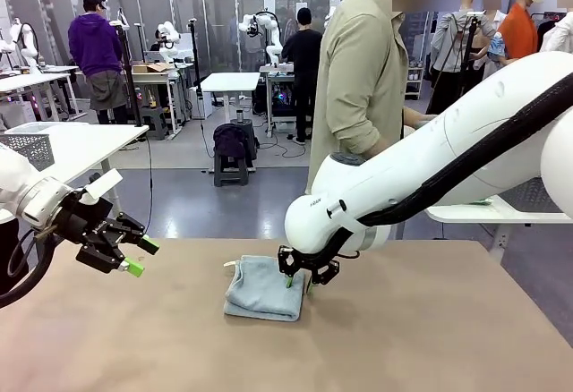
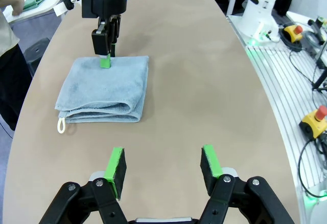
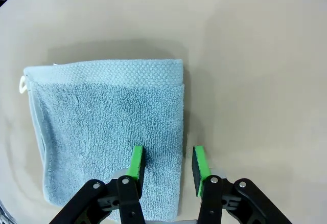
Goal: Fold the towels and place them in the basket.
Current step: Place the folded Towel with hook on the right side of the table.
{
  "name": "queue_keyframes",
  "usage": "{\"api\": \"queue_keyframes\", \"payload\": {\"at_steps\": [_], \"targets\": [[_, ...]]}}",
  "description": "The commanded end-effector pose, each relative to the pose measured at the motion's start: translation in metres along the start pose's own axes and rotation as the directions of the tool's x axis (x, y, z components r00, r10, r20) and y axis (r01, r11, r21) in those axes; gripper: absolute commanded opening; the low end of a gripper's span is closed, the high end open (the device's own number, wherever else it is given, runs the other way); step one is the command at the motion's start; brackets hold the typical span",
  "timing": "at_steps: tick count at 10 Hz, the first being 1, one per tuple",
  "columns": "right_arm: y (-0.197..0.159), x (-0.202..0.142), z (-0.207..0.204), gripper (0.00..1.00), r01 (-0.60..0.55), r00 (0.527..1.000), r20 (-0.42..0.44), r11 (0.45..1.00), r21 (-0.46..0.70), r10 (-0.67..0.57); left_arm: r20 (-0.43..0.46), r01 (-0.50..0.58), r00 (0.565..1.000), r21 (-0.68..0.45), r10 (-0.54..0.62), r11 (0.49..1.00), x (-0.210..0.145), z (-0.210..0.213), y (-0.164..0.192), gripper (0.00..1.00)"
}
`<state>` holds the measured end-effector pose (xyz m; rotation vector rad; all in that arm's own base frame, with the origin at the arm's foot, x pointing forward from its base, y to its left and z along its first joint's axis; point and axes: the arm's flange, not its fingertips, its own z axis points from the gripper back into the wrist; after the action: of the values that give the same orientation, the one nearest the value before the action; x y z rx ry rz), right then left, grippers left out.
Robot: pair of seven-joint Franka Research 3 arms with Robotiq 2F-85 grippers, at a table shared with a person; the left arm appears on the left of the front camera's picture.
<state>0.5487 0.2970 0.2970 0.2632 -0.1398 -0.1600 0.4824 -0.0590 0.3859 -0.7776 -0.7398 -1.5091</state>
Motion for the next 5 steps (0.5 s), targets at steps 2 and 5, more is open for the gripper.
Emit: {"api": "queue_keyframes", "payload": {"at_steps": [2,5], "targets": [[0.0033,0.0027,-0.0041,0.3,-0.013,1.0,0.025,1.0,-0.005,0.013,0.005,0.009,1.0,0.001,-0.009,1.0,-0.0004,0.0012,-0.0016,0.75],[0.0024,0.0016,-0.0025,0.14,-0.018,1.0,0.025,1.0,0.002,0.018,0.005,0.009,1.0,0.001,-0.009,1.0,-0.0004,0.0012,-0.0016,0.75]]}}
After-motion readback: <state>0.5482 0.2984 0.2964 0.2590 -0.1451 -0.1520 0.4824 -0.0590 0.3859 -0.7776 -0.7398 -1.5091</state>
